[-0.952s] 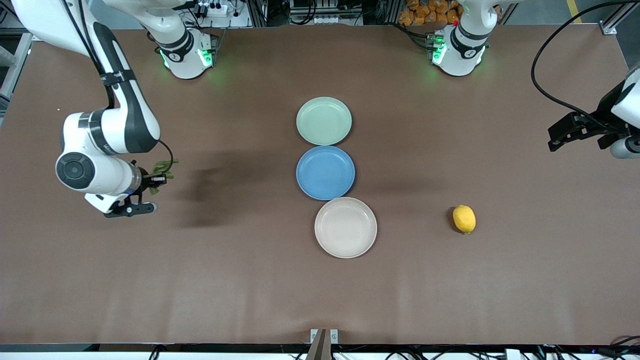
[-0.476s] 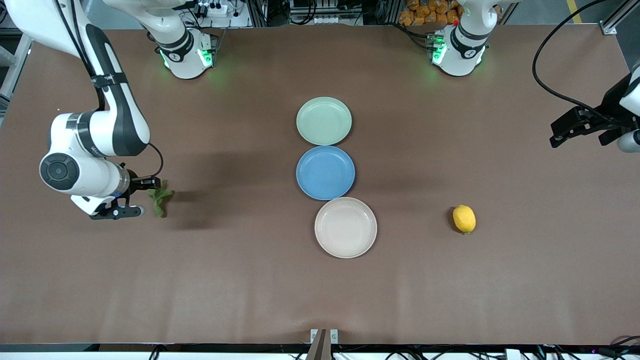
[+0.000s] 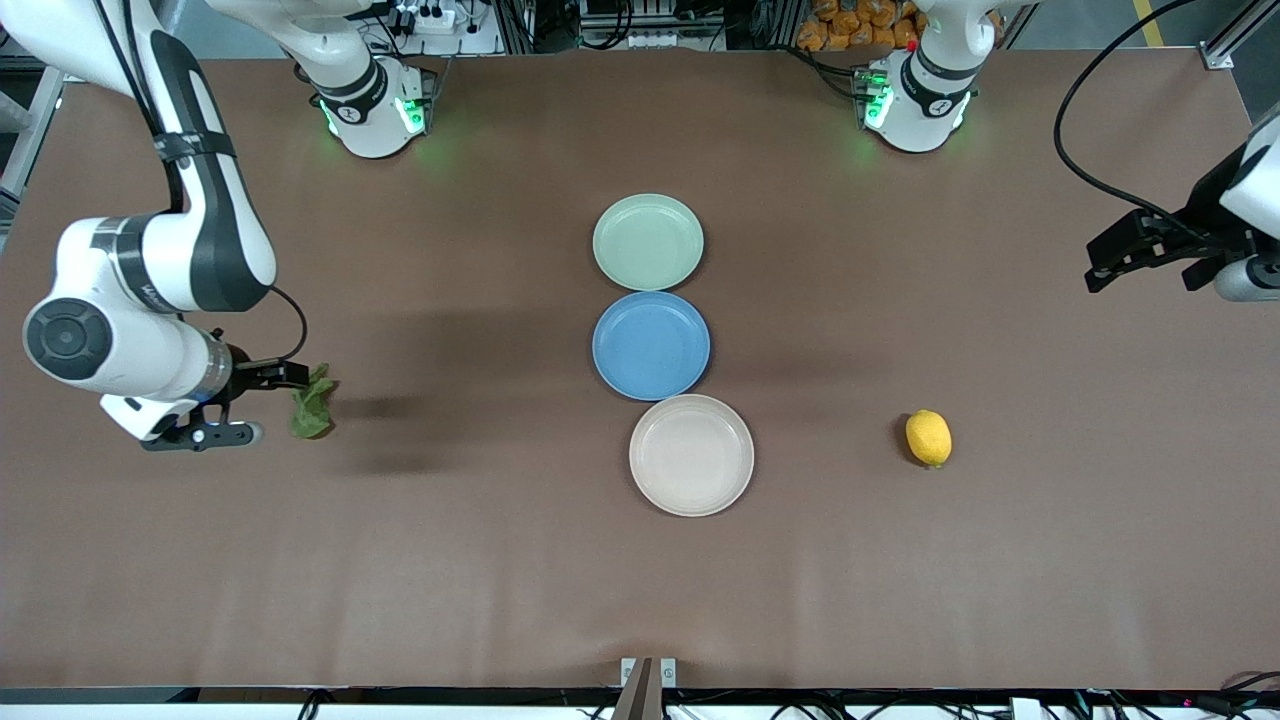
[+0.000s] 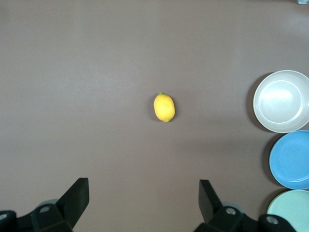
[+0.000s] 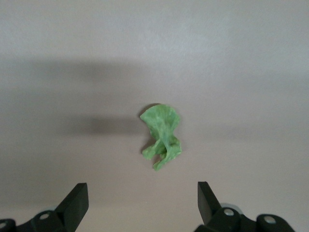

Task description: Pick lemon and lettuce from plates

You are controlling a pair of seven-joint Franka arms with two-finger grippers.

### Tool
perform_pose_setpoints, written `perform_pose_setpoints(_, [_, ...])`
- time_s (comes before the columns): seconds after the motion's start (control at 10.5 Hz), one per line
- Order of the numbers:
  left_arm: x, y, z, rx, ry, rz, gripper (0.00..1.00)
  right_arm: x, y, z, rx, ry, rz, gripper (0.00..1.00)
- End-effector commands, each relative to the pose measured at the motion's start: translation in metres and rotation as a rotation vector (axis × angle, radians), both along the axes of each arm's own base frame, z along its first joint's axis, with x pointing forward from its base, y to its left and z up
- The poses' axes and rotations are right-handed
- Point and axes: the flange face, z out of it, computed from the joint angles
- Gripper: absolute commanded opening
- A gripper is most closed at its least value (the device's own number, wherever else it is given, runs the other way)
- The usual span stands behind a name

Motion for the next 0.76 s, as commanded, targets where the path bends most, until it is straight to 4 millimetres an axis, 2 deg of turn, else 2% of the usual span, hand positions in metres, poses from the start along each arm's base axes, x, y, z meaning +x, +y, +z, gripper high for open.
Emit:
perform_pose_setpoints(0.0, [-0.002, -0.009, -0.009, -0.009, 0.029, -0.025, 1.00, 0.013, -0.004, 0.050, 0.022, -0.024, -0.008, 1.00])
perform_pose_setpoints(0.1, [0.003, -0.006, -0.020, -0.010, 0.053, -0.029, 1.00, 0.016, -0.013, 0.071, 0.029, -0.028, -0.027, 1.00])
perform_pose_setpoints(0.19, [0.005, -0.011, -0.025, -0.012, 0.063, -0.037, 1.00, 0.017, -0.013, 0.093, 0.062, -0.042, -0.044, 1.00])
perform_pose_setpoints(0.29, [0.003, -0.013, -0.021, -0.007, 0.056, -0.032, 1.00, 0.017, -0.018, 0.106, 0.081, -0.065, -0.059, 1.00])
perform_pose_setpoints(0.38, [0.003, -0.009, -0.020, -0.004, 0.052, -0.031, 1.00, 0.011, -0.029, 0.132, 0.085, -0.106, -0.074, 1.00])
perform_pose_setpoints(0.48, [0.001, -0.008, -0.015, -0.003, 0.045, -0.032, 1.00, 0.005, -0.034, 0.150, 0.086, -0.134, -0.079, 1.00])
perform_pose_setpoints(0.57, [-0.009, -0.006, 0.004, -0.001, 0.011, -0.025, 1.00, -0.002, -0.037, 0.170, 0.088, -0.165, -0.085, 1.00])
perform_pose_setpoints(0.67, [-0.013, -0.005, 0.010, 0.003, 0.000, -0.020, 1.00, -0.010, -0.037, 0.192, 0.088, -0.201, -0.087, 1.00])
